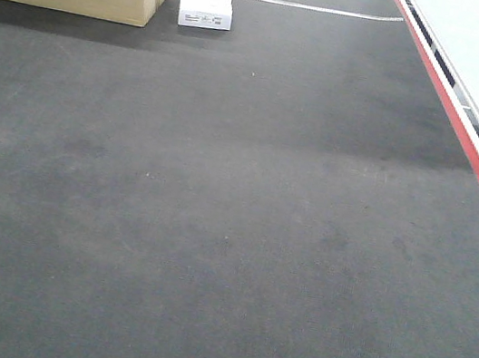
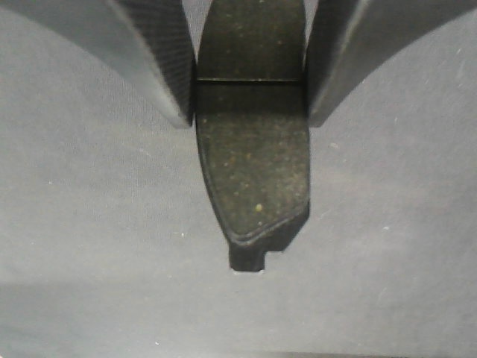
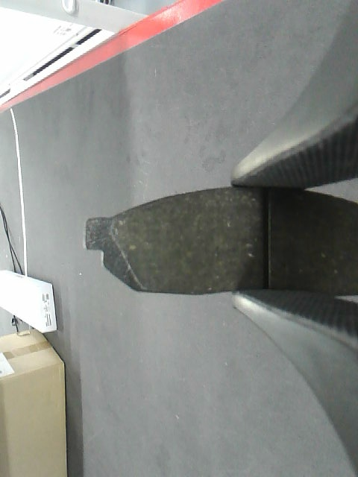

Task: Move and align brake pads A on conveyor
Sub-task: 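Drive up to the dark grey conveyor belt, pads held above it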

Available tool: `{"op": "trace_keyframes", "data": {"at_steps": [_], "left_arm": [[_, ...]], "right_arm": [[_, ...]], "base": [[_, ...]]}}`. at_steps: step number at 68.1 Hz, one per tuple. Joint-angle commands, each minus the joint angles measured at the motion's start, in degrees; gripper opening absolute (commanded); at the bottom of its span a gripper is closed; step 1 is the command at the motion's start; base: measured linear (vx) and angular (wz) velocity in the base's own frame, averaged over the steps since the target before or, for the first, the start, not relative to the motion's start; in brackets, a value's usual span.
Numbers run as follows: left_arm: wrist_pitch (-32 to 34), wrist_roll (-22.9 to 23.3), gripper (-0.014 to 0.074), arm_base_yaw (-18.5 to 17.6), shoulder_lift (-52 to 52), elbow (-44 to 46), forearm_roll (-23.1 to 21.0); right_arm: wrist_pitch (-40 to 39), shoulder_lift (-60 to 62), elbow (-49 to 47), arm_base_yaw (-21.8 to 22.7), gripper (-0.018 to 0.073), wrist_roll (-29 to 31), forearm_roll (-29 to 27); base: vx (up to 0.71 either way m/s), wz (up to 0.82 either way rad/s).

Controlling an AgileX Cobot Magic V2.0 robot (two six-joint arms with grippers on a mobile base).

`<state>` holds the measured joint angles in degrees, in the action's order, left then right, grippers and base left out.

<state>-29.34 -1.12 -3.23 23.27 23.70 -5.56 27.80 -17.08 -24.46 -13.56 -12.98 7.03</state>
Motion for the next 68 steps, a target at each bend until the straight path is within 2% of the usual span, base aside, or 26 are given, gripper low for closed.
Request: {"op": "trace_keyframes", "data": {"at_steps": [1, 68], "left_arm": [[5.6, 0.6, -0.0006, -0.2, 0.3, 1.6, -0.6], [5.6, 0.6, -0.0006, -0.2, 0.3, 1.6, -0.6]], "right_arm": [[-5.6, -0.3, -1.8, 0.2, -0.0007, 0.4, 0.6], [-5.6, -0.3, -1.8, 0.2, -0.0007, 0.4, 0.6]], "base": [[0.06, -0.03], [0.01, -0.01]]}}
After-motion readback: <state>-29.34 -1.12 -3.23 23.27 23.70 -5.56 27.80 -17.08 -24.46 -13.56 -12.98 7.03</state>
